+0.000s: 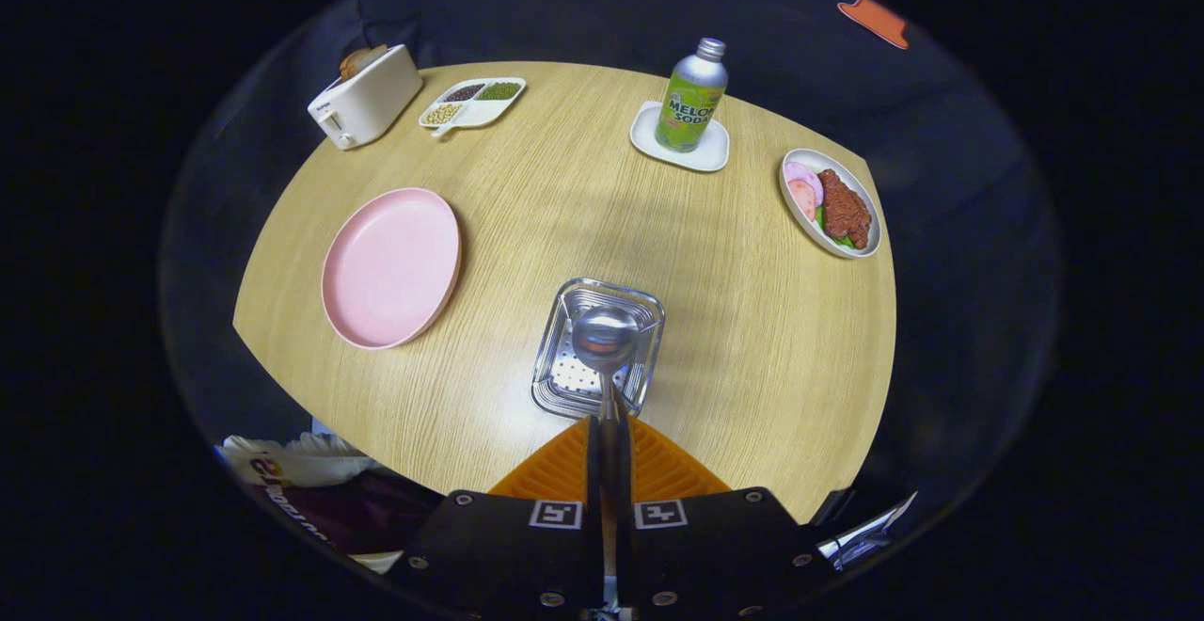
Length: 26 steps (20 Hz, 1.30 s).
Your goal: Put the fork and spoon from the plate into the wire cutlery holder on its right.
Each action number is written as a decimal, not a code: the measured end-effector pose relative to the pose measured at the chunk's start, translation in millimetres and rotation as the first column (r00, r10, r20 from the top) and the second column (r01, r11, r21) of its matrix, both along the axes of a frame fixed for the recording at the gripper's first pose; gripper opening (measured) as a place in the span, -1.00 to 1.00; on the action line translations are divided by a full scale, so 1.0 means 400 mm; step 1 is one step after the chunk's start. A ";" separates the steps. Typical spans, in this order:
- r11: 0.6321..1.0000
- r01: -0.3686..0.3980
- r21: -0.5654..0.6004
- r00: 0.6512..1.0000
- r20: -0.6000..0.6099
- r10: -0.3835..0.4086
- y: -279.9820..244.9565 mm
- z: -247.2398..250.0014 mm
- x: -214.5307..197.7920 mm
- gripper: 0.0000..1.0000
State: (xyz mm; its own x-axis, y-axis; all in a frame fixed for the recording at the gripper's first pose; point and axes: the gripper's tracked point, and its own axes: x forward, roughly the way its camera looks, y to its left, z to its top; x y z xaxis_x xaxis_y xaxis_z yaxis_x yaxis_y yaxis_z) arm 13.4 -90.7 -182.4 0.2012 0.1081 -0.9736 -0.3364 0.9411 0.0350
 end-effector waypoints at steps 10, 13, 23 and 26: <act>0.998 0.056 0.042 0.997 0.052 -0.058 0.038 0.008 0.054 -0.77; 0.993 0.088 0.074 0.991 0.095 -0.095 0.041 0.027 0.067 -0.49; 0.876 0.205 0.437 0.773 0.477 -0.419 0.062 0.243 0.157 1.00; 0.851 0.203 0.485 0.613 0.614 -0.497 0.005 0.287 0.155 0.99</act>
